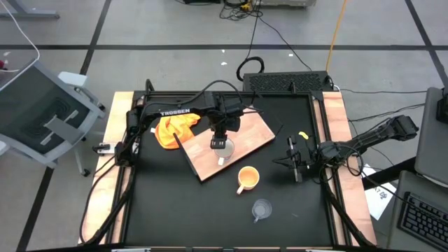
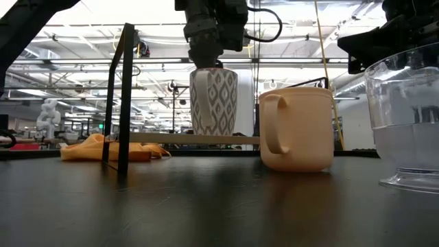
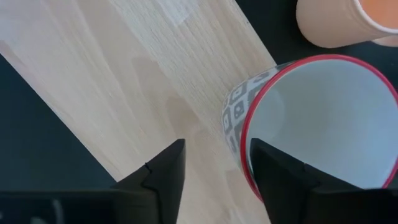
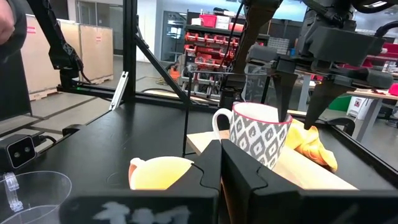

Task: Stack small to large cups/mugs on shelf
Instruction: Put the white mug on the shelf

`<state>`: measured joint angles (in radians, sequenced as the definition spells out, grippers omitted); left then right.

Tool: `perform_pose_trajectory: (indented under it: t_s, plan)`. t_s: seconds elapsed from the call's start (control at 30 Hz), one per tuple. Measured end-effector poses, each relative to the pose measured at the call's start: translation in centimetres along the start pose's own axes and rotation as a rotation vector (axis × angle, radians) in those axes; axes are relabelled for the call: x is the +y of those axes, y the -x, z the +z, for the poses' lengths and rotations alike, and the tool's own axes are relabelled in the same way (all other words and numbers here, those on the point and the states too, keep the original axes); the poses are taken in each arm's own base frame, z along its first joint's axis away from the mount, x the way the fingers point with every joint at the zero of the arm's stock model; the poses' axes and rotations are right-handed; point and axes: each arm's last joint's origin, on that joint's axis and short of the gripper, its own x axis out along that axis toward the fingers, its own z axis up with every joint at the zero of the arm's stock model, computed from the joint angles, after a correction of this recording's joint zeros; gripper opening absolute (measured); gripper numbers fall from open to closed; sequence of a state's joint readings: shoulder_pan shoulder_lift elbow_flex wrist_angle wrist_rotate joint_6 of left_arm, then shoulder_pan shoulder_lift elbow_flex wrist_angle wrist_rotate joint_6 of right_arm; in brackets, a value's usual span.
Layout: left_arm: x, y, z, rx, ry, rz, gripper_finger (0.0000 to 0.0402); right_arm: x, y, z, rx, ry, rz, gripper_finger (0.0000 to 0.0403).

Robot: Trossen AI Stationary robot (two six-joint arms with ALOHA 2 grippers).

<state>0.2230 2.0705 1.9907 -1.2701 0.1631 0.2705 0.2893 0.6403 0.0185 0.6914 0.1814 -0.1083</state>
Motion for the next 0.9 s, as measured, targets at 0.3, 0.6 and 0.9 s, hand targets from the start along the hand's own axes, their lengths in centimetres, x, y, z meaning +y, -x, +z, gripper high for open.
perform_pose_trajectory:
  t_s: [0.3, 0.6, 0.9]
  plan:
    - [-0.22, 0.01, 0.04, -0.016, 0.045, -0.073, 0.0086, 0.0, 0.0, 0.0, 0.0, 0.0, 0.0, 0.0]
    - [-0.22, 0.01, 0.06, -0.016, 0.142, -0.078, 0.0014, 0.0, 0.0, 0.0, 0.0, 0.0, 0.0, 0.0]
    - [-0.19, 0.03, 0.14, -0.013, 0.321, -0.017, 0.001, 0.0, 0.0, 0.0, 0.0, 0.0, 0.0, 0.0]
